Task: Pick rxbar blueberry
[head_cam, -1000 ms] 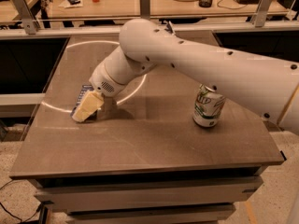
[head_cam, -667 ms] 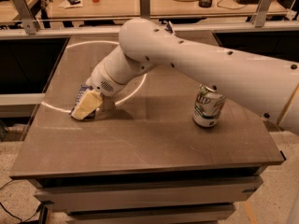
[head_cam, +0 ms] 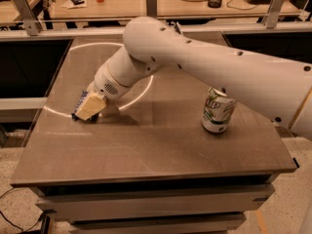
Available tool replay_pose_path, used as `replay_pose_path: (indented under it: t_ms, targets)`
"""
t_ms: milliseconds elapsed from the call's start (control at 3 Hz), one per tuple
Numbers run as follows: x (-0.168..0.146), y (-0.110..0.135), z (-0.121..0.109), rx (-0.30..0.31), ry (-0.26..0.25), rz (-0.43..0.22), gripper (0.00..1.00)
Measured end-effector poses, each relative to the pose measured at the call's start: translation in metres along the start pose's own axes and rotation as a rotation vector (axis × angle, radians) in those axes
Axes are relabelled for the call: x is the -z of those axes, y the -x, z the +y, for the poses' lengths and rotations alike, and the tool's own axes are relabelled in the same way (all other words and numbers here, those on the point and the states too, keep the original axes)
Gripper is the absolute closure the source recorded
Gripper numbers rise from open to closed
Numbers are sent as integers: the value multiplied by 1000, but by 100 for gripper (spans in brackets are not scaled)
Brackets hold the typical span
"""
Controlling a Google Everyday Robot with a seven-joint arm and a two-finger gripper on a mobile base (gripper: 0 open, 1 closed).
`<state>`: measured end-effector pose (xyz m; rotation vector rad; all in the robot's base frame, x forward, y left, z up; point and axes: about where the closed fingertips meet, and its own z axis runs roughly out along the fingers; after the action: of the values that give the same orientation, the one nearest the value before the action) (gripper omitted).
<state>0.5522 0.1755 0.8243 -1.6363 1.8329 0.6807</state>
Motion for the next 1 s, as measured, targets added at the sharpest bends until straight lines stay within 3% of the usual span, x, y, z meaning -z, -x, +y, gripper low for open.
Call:
replay_pose_path:
  t_ms: [333,667,1000]
  targets:
    - [24,21,-12,44,-41,-88,100]
    - [69,50,-31,95,-115,-227,100]
    - [93,66,-43,89,-128,-352,100]
